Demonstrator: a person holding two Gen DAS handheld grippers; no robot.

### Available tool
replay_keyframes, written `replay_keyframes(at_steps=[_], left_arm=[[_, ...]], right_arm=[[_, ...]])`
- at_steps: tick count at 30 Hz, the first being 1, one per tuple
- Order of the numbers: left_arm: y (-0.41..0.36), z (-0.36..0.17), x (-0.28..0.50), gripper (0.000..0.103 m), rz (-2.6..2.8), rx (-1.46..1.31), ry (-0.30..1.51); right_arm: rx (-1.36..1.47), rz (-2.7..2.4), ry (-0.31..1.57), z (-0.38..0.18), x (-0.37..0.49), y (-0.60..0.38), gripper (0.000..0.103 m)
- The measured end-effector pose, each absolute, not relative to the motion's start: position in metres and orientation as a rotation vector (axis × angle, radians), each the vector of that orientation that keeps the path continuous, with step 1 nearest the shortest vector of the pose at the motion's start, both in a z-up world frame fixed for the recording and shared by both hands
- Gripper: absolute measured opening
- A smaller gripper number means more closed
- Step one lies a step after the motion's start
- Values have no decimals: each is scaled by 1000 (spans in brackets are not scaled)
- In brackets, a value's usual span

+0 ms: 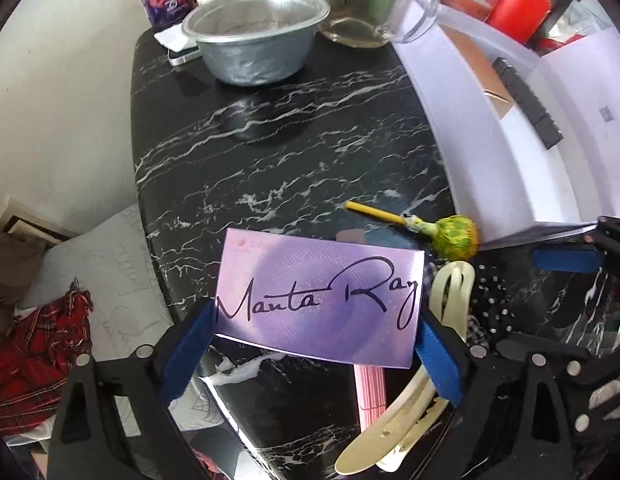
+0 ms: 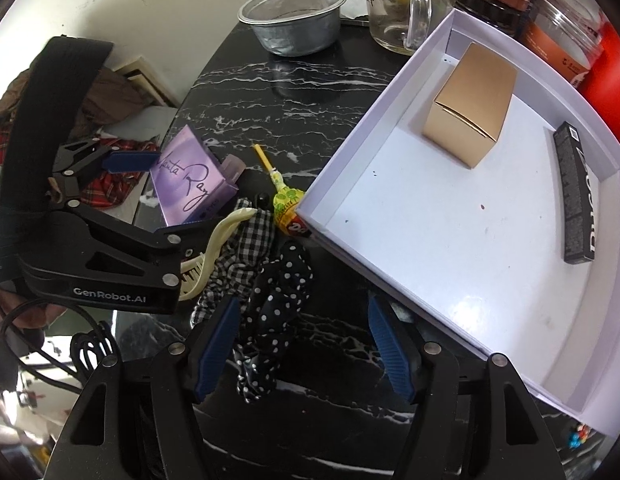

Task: Organize rigid objects
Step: 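Grasp the purple Manta Ray card with the left tool and lift it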

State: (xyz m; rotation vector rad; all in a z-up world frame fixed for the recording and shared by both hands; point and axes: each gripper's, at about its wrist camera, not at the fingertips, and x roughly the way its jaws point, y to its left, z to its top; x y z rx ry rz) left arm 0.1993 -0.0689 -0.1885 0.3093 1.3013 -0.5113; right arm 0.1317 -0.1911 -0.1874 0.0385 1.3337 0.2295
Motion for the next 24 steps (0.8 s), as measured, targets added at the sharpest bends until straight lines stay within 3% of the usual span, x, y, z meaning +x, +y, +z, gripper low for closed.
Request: replay_keyframes(at_steps=[11, 12, 13, 14, 24], left_arm=[[-65, -160, 192, 95, -475, 260, 1256], [-63, -158, 191, 94, -469, 255, 1253], [-60, -154, 190, 83, -456, 248, 1251], [-57, -154, 191, 80, -446, 240, 1262], [-41, -176, 197, 80, -475, 73, 1322]], right_arm=[[43, 236, 1328, -188, 133, -186, 67], [51, 234, 1328, -188, 133, -187, 67], [60, 231, 1328, -188, 133, -188, 67], [66, 232, 1327, -187, 132, -189, 67], [56, 234, 1344, -193, 130, -186, 67]])
